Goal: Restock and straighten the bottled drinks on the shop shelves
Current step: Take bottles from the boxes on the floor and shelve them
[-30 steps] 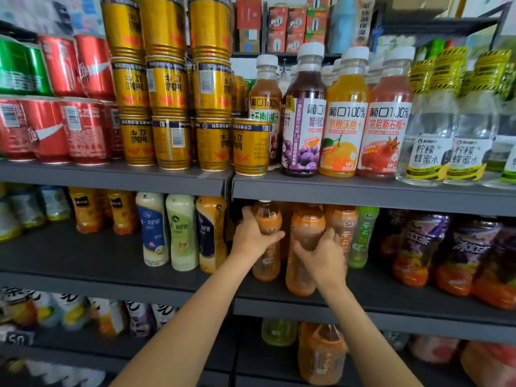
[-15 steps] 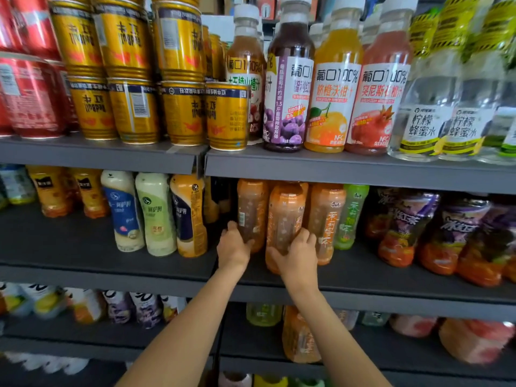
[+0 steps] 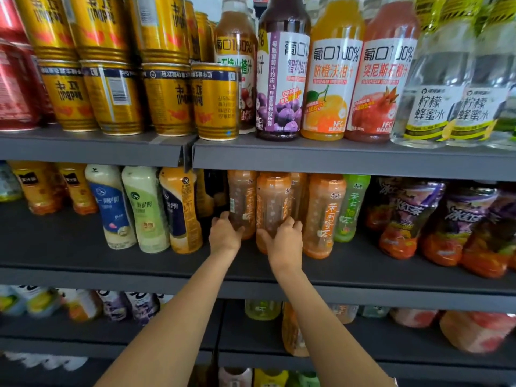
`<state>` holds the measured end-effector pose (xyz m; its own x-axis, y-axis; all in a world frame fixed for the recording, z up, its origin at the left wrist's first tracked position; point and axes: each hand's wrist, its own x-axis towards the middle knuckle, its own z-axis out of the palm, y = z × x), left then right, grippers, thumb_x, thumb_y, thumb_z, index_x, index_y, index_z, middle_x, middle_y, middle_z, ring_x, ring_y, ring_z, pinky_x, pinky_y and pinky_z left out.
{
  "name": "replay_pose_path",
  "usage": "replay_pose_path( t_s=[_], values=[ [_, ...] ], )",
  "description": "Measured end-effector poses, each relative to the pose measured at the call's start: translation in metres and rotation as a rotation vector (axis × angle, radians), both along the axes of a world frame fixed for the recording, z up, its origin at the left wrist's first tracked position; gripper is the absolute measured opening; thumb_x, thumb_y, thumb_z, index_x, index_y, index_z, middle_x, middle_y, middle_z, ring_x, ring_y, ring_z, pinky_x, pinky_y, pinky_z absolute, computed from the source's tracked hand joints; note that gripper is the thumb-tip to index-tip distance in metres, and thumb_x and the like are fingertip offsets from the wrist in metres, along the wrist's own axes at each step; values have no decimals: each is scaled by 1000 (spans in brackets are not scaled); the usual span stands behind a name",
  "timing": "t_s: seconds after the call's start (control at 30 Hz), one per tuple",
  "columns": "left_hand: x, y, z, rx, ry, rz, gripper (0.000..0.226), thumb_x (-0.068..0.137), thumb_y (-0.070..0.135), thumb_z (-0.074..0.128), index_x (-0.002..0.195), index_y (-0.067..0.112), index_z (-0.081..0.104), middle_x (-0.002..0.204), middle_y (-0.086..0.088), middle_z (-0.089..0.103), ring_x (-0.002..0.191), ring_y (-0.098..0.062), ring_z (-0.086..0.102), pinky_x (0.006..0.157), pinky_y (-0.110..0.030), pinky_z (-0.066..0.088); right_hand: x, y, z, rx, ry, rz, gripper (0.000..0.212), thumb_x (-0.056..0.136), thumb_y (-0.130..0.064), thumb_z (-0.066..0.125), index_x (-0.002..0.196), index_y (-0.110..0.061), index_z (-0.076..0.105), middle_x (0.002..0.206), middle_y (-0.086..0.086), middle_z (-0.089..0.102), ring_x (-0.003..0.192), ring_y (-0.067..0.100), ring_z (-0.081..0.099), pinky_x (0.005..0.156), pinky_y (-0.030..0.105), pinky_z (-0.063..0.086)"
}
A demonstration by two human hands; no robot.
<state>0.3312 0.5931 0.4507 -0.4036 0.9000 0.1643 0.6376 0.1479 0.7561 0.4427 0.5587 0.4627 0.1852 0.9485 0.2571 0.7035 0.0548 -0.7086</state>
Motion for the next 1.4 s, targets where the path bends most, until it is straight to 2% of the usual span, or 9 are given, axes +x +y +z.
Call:
replay_pose_path(
  t_s=[0.23,0.37,0.47,0.6,0.7,0.9,1.03,1.23,1.4],
  values=[
    [-12,-11,-2,26,23,-91,42,89,12,56,130,12,49,128,-11,54,116,-26,53,97,-34,43,-19,8,1,-23,22,-35,65,86,-28,64,133,3,30,134,19,33,123,35,40,98,36,39],
    [-33,-64,-11,244,63,-199,39,87,1,51,125,12,51,119,-3,57,103,-14,57,88,-24,44,-36,-24,-3,287,125,-117,59,82,-10,65,132,2,36,133,21,33,122,37,37,94,39,42],
    [-64,-126,-28,374,151,-269,35,86,1,49,119,11,54,110,-1,58,94,-9,55,81,-20,42,-72,-55,-9,511,125,26,42,81,0,59,121,3,44,125,23,39,114,37,43,91,31,40],
    [-142,-208,-66,325,202,-144,31,85,5,50,116,7,56,105,-6,61,89,-17,57,74,-23,42,-154,-104,-24,504,102,311,35,82,1,54,117,1,47,121,18,40,108,32,47,82,21,35],
    [-218,-277,-99,129,143,15,33,89,5,51,122,9,51,101,-1,55,83,-18,54,67,-20,37,-236,-157,-57,420,-3,547,32,81,3,55,113,2,50,115,20,44,105,34,48,79,22,33],
    [-379,-456,-207,-418,-89,240,37,84,5,53,121,5,50,105,-13,64,98,-29,60,82,-31,43,-394,-282,-174,-185,-452,1051,41,91,-18,52,129,-10,41,130,11,35,123,29,35,97,33,34],
    [-459,-580,-244,-643,-228,468,29,89,8,52,118,6,52,110,-11,63,104,-27,59,87,-31,43,-466,-353,-242,-414,-693,1219,45,90,-25,51,131,-9,41,134,13,37,123,33,38,101,37,34],
    [-537,-662,-290,-709,-320,743,25,90,10,52,113,0,55,106,-20,65,102,-33,60,87,-35,43,-540,-399,-316,-526,-789,1349,31,89,-22,53,117,-9,51,124,14,46,118,33,44,96,30,33],
    [-573,-669,-363,-791,-393,640,22,92,9,49,113,4,52,101,-14,65,98,-28,61,75,-26,40,-597,-406,-425,-567,-963,1460,26,90,-23,49,114,-14,53,123,13,49,118,33,45,102,36,34]
  ],
)
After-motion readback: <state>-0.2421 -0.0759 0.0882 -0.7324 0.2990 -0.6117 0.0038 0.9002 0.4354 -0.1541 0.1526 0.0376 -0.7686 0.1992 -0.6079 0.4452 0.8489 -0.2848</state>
